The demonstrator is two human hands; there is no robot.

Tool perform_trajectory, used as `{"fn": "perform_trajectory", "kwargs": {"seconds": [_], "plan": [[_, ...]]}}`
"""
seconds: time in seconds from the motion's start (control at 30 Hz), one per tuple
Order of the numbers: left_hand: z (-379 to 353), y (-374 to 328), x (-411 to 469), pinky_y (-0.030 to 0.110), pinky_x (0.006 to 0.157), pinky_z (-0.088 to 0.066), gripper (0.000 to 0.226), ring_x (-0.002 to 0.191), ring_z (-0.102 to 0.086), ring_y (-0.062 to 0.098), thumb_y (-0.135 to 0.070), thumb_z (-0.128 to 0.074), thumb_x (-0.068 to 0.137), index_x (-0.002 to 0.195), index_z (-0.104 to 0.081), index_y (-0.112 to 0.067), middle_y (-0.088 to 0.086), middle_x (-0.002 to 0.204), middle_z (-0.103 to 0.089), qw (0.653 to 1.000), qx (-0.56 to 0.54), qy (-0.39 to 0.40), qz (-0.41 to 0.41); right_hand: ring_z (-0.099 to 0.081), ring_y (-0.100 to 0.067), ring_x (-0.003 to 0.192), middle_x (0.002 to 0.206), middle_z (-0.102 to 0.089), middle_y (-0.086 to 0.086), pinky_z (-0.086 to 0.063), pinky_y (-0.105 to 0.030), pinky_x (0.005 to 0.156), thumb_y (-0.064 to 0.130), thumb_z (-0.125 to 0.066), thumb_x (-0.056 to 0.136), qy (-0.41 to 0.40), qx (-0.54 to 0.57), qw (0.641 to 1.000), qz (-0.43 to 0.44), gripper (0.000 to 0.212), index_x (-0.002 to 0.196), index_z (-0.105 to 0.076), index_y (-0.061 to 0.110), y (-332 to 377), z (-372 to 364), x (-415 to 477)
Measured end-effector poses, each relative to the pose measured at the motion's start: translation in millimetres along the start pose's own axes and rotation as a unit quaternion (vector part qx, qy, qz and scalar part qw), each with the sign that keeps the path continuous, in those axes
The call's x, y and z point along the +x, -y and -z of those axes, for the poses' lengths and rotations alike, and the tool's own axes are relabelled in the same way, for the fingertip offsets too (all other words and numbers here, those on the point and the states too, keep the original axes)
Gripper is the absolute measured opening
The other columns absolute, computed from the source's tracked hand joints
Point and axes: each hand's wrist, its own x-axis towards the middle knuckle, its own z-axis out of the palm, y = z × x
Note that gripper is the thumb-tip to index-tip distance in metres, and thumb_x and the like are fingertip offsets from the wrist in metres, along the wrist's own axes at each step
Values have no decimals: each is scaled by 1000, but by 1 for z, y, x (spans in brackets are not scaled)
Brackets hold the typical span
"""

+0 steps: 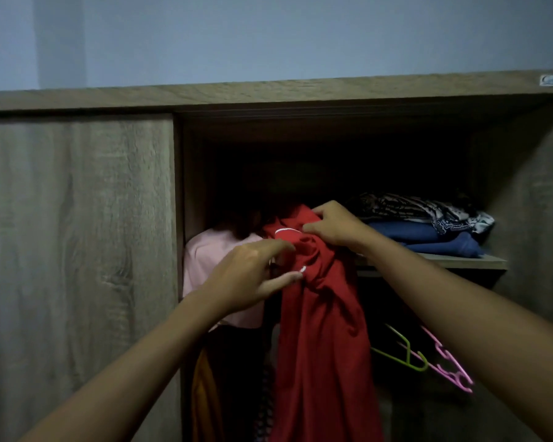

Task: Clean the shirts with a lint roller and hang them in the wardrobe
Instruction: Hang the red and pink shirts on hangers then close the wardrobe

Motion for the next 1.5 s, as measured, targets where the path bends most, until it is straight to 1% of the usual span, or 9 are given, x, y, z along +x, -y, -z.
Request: {"fn": "perform_trajectory", "kwargs": {"seconds": [0.17,0.33,0.6,0.77,1.07,1.17,1.33,1.4,1.5], "plan": [[29,7,-8,27,64,-52,25,65,-61,2,-47,-62,93,96,-68,-23,-13,77,-65,991,1,-87,99,-54,-12,62,70,-64,-2,-42,-25,58,5,-69,78,22,99,995,22,10,85,-75,4,-4,33,-29],[38,5,-4,25,68,-52,19,76,-64,2,-42,-64,92,96,-67,-23,-12,84,-68,984,-22,-113,139,-69,-16,78,95,-77,-11,-55,-27,69,-2,-69,82,74,135,986,66,23,101,-76,9,0,56,-69],[30,-13,7,32,105,-42,89,125,-49,13,-67,-59,74,148,-44,-21,-2,140,-52,990,-88,24,109,-72,-21,95,107,-76,-10,-58,-32,85,7,-66,91,78,190,977,63,23,113,-71,7,14,69,-110],[20,-21,10,23,68,-45,29,76,-65,5,-38,-62,83,96,-76,-16,-7,86,-74,985,-136,58,84,-69,-24,108,115,-73,-14,-53,-35,96,11,-62,95,97,148,981,83,24,117,-68,3,13,66,-126],[29,-18,-3,28,79,-55,13,88,-70,8,-21,-60,96,93,-73,-18,-8,89,-75,972,-208,32,110,-67,-23,96,108,-71,-16,-53,-40,92,16,-63,91,88,243,966,30,30,115,-65,-2,2,60,-133],[30,-12,-17,13,82,-48,40,104,-66,8,5,-48,81,106,-70,-17,-6,106,-71,969,-210,84,96,-70,-16,89,101,-73,-8,-57,-27,81,31,-78,78,87,308,947,40,40,109,-70,7,-1,62,-132],[19,-8,-42,27,101,-45,61,117,-51,5,-21,-68,77,135,-50,-23,-7,129,-54,976,-100,191,32,-72,-15,82,97,-75,-7,-59,-26,76,42,-93,56,72,385,920,31,69,109,-68,6,-1,61,-124],[12,-16,-49,28,103,-44,75,124,-49,7,-35,-75,78,144,-42,-25,-6,137,-48,985,-73,155,4,-72,-15,81,96,-75,-7,-59,-26,77,36,-89,62,72,399,914,29,57,107,-70,7,1,60,-122],[19,-30,-46,29,97,-48,53,117,-55,14,-24,-65,83,135,-56,-19,-1,129,-56,995,-97,22,-9,-71,-15,81,94,-75,-6,-59,-27,78,19,-70,81,76,384,920,8,28,106,-69,8,1,52,-123]]}}
